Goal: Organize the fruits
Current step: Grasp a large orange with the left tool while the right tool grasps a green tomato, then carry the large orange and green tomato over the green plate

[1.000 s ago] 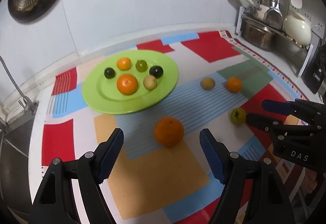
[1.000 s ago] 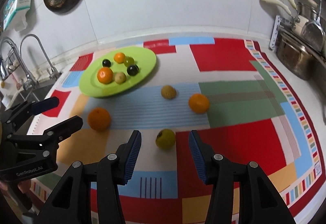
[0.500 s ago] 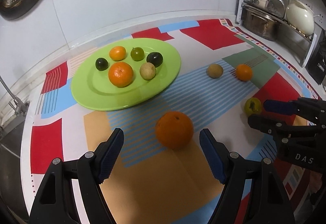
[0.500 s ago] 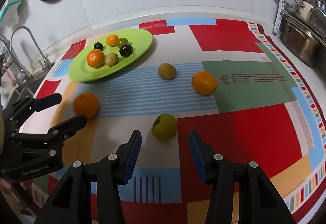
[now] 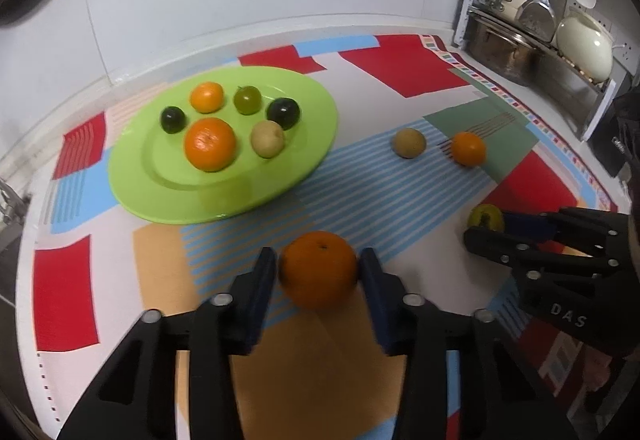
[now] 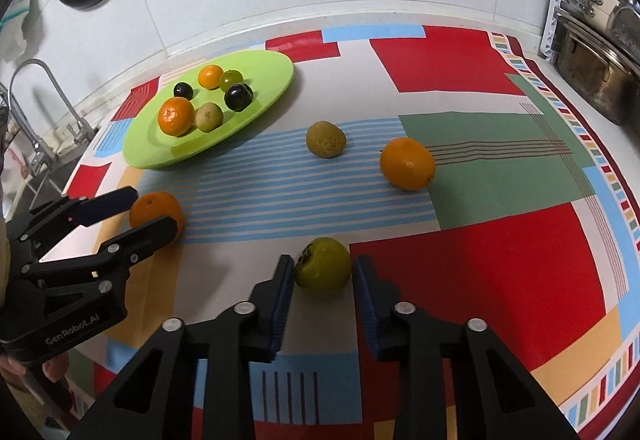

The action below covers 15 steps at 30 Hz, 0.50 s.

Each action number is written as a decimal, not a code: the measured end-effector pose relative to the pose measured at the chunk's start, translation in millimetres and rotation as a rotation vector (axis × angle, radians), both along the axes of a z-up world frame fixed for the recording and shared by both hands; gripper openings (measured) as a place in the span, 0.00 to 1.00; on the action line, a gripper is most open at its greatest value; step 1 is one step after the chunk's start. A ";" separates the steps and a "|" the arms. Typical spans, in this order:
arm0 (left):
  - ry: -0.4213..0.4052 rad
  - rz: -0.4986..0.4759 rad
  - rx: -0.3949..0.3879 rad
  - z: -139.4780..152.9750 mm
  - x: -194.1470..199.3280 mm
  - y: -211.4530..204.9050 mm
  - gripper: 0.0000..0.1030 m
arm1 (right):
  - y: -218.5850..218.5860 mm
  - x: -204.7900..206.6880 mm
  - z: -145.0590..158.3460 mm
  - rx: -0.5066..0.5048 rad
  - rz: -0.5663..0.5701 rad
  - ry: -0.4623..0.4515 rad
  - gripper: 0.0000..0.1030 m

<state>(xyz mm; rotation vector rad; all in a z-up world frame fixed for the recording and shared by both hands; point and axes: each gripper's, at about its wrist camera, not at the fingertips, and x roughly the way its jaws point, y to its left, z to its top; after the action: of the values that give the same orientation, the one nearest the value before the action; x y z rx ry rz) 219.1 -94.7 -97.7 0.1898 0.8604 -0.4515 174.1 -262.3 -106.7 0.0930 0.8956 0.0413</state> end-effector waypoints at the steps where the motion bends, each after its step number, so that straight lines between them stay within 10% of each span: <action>1: 0.001 0.002 0.001 0.2 0.0 -0.1 0.40 | -0.1 0.1 0.2 0.001 -0.001 0.000 0.29; 15: -0.021 0.031 -0.007 20.4 -23.4 13.1 0.39 | 9.6 -12.8 24.3 0.008 0.027 -0.069 0.28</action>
<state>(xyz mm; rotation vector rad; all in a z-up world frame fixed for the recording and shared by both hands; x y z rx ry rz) 195.7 -81.6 -77.2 0.1748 0.8396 -0.4229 161.3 -252.7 -82.4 0.0860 0.8276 0.0727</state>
